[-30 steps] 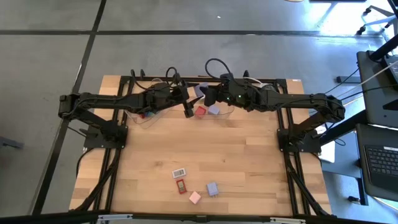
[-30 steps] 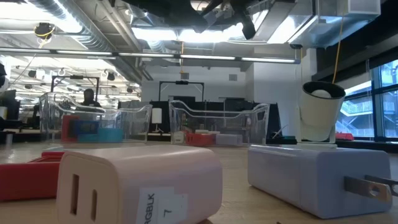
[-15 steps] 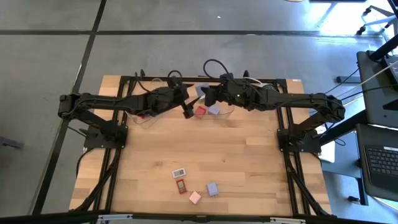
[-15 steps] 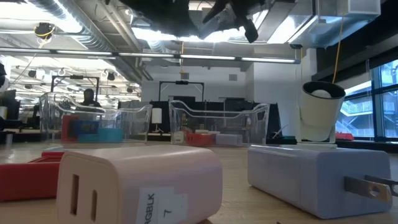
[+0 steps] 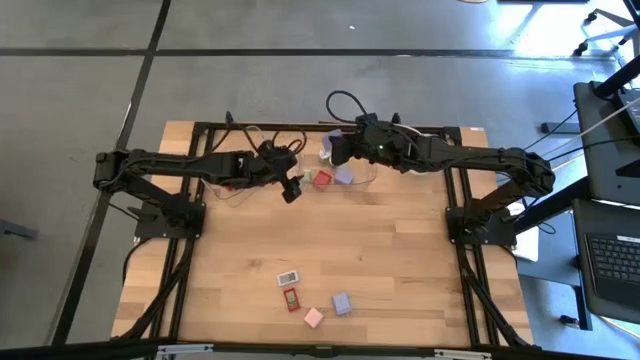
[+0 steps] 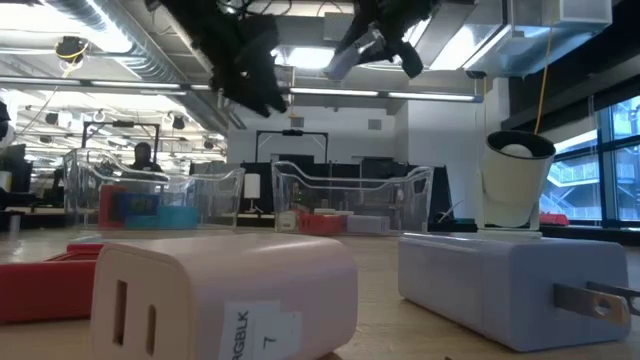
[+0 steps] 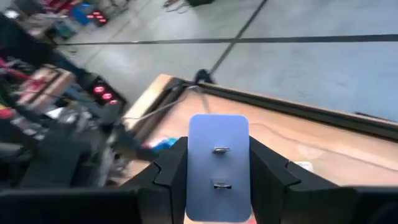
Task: Pick & Place Office items
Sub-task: Put the left blue charger adapter into the right transparent bin, then put the white digital timer into the left transparent bin
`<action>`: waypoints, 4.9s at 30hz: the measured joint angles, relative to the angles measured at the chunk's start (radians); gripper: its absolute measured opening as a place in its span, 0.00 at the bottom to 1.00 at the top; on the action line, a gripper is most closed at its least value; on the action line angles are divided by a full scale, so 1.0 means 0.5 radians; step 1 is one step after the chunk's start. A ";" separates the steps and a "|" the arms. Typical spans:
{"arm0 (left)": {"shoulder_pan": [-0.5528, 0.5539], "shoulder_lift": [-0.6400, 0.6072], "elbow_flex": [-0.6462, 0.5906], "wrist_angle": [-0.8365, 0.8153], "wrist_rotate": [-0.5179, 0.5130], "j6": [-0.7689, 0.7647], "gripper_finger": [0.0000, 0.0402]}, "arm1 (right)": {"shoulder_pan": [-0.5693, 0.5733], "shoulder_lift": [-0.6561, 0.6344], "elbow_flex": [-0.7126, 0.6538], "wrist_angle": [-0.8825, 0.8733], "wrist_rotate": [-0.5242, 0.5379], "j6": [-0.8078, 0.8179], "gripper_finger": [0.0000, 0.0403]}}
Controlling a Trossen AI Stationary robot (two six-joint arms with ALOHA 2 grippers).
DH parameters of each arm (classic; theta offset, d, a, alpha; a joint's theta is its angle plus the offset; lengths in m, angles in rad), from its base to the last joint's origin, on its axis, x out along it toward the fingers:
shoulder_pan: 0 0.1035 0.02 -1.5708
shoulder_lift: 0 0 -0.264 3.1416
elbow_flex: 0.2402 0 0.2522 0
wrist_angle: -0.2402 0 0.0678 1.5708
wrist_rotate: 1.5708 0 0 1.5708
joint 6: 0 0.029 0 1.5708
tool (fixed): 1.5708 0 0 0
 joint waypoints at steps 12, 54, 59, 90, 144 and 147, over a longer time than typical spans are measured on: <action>0.000 0.000 0.000 -0.296 0.201 -0.277 0.73 | -0.080 0.128 0.001 -0.185 0.130 0.110 0.31; -0.004 0.002 0.000 -0.296 0.412 -0.362 0.73 | -0.175 0.742 0.001 -0.185 -0.183 0.325 0.36; -0.004 0.002 0.000 -0.295 0.412 -0.366 0.73 | -0.175 0.742 0.000 -0.186 -0.183 0.324 0.35; -0.004 0.002 0.000 -0.293 0.388 -0.420 0.73 | -0.118 0.742 0.000 -0.221 0.265 0.218 0.35; -0.056 0.002 0.000 -0.295 0.677 -0.378 0.73 | 0.161 0.146 0.001 -0.238 -0.217 -0.004 0.57; -0.127 0.002 0.000 -0.296 0.694 -0.344 0.73 | 0.233 0.113 0.001 -0.238 -0.176 -0.017 0.56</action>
